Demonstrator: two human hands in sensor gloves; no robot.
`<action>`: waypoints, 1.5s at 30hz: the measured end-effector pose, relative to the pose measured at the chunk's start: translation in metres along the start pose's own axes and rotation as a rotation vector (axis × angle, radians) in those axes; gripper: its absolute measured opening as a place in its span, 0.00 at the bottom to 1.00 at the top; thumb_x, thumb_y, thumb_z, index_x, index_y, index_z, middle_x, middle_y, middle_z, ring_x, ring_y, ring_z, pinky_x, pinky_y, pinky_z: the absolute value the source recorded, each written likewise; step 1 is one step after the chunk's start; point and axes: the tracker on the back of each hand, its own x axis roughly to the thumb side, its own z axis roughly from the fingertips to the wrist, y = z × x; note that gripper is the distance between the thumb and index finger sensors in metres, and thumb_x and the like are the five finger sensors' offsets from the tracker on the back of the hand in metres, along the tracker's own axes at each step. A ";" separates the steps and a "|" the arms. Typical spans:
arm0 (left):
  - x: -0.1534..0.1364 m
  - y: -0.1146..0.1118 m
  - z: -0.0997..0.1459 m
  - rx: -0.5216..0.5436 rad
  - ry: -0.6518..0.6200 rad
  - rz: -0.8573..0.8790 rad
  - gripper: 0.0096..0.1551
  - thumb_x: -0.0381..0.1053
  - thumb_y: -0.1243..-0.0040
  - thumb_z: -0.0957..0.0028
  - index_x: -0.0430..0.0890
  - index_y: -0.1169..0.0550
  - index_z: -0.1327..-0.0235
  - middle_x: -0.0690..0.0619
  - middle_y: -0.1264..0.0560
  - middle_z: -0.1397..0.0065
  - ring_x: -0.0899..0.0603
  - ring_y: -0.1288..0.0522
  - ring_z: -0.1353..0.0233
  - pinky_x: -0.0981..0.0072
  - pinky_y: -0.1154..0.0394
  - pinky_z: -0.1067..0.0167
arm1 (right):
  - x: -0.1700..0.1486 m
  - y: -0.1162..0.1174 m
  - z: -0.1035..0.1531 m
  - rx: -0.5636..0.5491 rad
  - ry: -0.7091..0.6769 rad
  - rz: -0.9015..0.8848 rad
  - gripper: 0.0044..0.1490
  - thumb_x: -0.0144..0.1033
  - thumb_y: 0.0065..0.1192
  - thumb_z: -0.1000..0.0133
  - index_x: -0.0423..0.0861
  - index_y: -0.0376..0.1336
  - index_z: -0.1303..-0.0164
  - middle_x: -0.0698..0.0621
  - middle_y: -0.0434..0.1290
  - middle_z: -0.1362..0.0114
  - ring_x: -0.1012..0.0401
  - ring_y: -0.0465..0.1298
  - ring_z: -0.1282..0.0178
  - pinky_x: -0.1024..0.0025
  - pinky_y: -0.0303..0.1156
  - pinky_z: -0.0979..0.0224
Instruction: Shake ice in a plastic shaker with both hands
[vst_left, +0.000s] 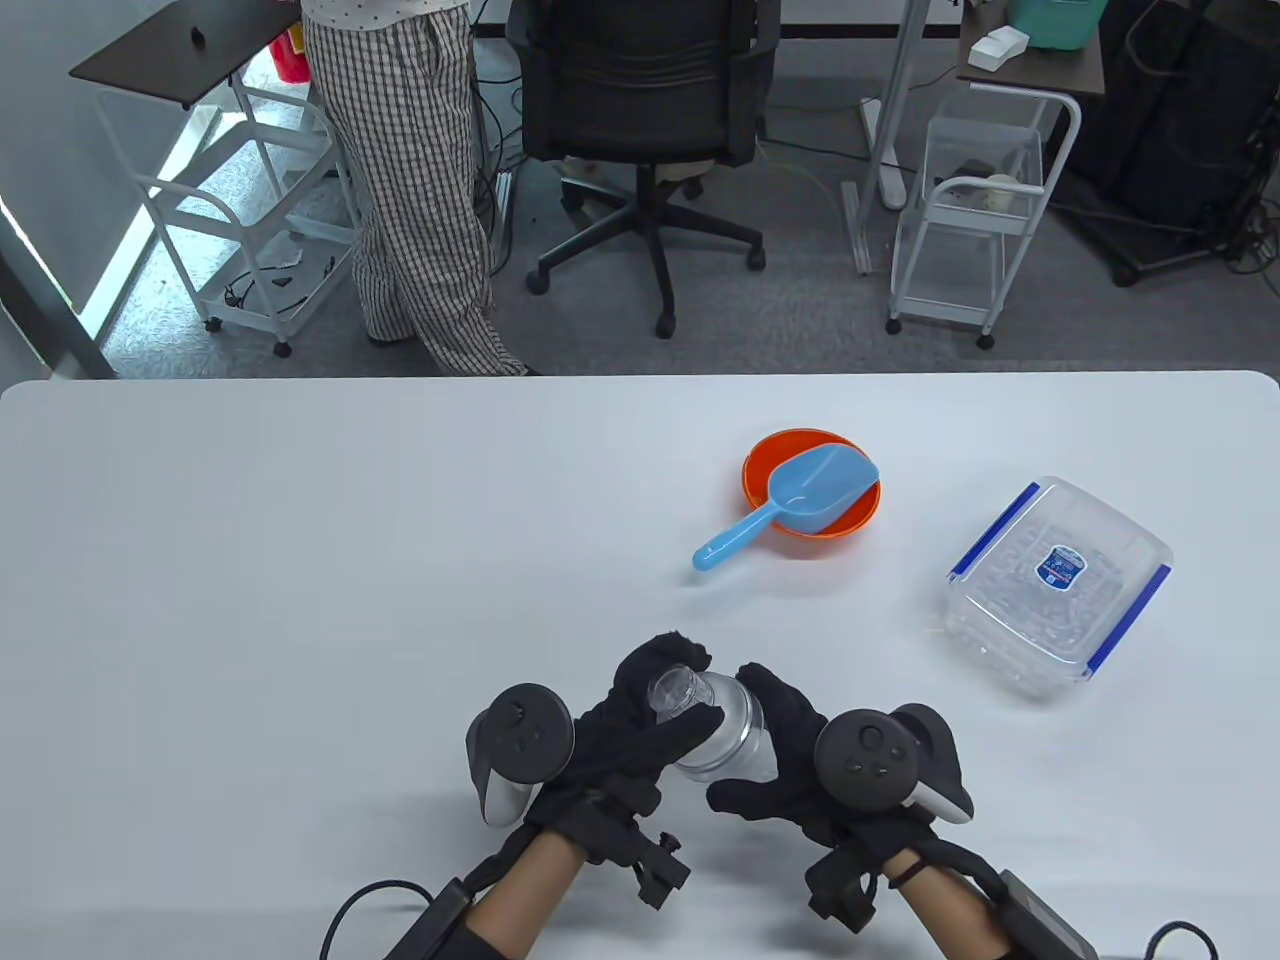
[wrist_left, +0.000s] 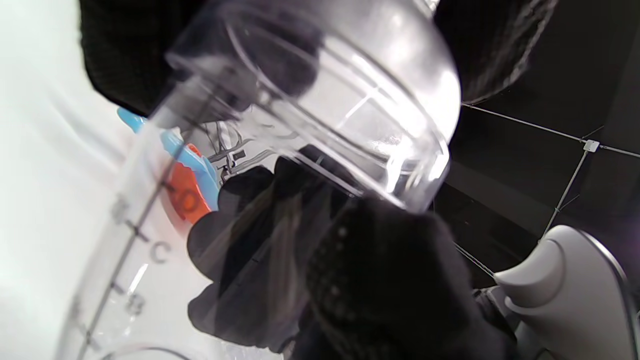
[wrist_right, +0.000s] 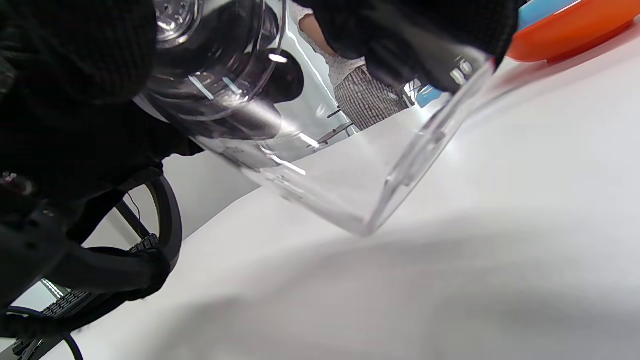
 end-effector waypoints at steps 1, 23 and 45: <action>0.000 0.001 0.000 0.000 -0.001 0.002 0.42 0.64 0.42 0.35 0.50 0.49 0.21 0.34 0.36 0.17 0.22 0.29 0.25 0.36 0.25 0.35 | 0.001 -0.001 0.000 -0.007 -0.004 0.004 0.72 0.63 0.64 0.53 0.24 0.40 0.22 0.27 0.57 0.22 0.33 0.70 0.29 0.37 0.72 0.34; -0.003 0.051 -0.012 0.131 -0.018 -0.226 0.42 0.60 0.40 0.36 0.48 0.49 0.21 0.31 0.39 0.16 0.19 0.35 0.23 0.32 0.32 0.31 | 0.010 -0.008 0.007 -0.096 -0.070 0.119 0.70 0.64 0.63 0.52 0.27 0.40 0.21 0.29 0.57 0.21 0.34 0.70 0.30 0.38 0.73 0.33; -0.120 0.177 -0.065 0.126 0.656 -1.056 0.44 0.65 0.43 0.40 0.55 0.52 0.22 0.42 0.41 0.12 0.32 0.36 0.17 0.46 0.34 0.23 | -0.008 -0.017 0.009 -0.212 -0.024 -0.001 0.70 0.64 0.63 0.52 0.28 0.39 0.21 0.30 0.56 0.21 0.35 0.70 0.29 0.39 0.73 0.33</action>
